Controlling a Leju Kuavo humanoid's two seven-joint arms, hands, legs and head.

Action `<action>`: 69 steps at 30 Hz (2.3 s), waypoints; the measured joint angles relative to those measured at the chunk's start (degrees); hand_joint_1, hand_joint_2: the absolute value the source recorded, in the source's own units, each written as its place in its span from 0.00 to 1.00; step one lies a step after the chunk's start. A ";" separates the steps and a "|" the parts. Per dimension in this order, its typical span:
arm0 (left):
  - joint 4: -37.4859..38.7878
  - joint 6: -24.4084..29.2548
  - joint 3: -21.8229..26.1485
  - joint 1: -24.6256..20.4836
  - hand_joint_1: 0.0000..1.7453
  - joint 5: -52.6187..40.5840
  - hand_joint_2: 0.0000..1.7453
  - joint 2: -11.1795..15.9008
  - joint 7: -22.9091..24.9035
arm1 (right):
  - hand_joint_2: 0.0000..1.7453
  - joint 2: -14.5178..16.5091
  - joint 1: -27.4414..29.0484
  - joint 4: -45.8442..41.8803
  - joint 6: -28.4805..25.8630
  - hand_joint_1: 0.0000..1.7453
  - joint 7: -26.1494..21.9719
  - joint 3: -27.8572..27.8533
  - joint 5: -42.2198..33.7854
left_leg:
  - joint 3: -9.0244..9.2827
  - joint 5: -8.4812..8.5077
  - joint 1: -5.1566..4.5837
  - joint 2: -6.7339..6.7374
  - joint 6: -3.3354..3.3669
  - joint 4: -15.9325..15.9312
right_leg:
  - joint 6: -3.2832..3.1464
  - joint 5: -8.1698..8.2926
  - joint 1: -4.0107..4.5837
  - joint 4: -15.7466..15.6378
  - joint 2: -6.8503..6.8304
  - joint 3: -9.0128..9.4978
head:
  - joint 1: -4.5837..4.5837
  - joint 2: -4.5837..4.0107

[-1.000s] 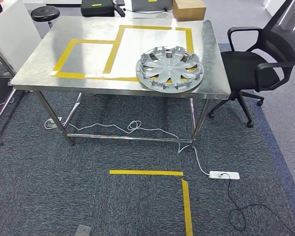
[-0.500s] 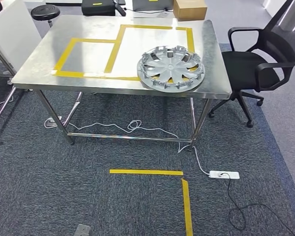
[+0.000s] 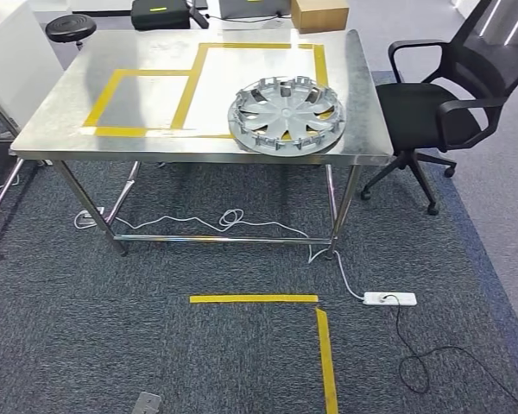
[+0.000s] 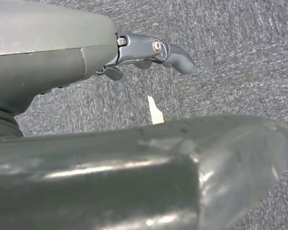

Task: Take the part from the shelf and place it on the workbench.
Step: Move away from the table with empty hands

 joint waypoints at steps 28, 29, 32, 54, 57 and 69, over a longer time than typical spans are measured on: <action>1.80 0.20 0.87 -0.93 0.00 -0.27 0.00 0.01 -1.03 | 0.00 -0.11 -0.08 0.02 -1.10 0.00 1.72 0.01 0.42 | -0.51 0.02 0.33 0.28 0.72 0.20 | 0.97 -0.22 0.11 1.93 -0.07 -0.75 | 0.04 0.00; 1.81 0.27 0.91 -0.98 0.00 -0.31 0.00 0.01 -1.03 | 0.00 -0.11 -0.13 0.02 -1.25 0.00 1.90 0.01 0.52 | -0.47 -0.02 0.20 0.47 0.42 0.31 | 0.57 -0.08 0.21 0.54 -0.32 -0.12 | -0.05 -0.01; 1.82 0.50 0.96 -1.05 0.00 -0.50 0.00 0.00 -0.99 | 0.00 -0.11 0.06 0.03 -1.81 0.00 2.54 0.00 0.83 | -0.35 -0.19 0.27 0.66 -0.54 0.49 | -0.82 0.11 0.33 0.19 0.25 -0.24 | -0.23 -0.01; 1.80 1.05 0.91 -0.07 0.00 1.49 0.00 -0.16 0.40 | 0.00 -0.09 1.95 -1.44 -3.34 0.00 9.73 0.00 5.09 | -0.55 0.40 0.62 -1.06 1.48 -0.49 | 1.00 -6.75 0.11 17.08 2.11 -9.04 | 0.01 0.01; 1.78 1.02 0.84 -0.08 0.00 1.49 0.00 -0.16 0.71 | 0.00 -0.09 2.29 -1.99 -3.10 0.00 10.87 -0.02 5.86 | -0.37 0.21 0.60 -0.01 1.15 -0.23 | 0.99 -1.99 0.03 7.22 0.53 -3.54 | 0.04 0.01; 0.20 0.25 0.03 1.26 0.00 1.08 0.00 -0.11 3.27 | 0.00 0.10 3.49 -4.93 -0.52 0.00 14.24 -0.54 10.49 | -6.82 -8.63 0.56 -1.89 -1.37 16.93 | -2.06 0.50 0.27 0.03 2.18 0.26 | -0.81 0.01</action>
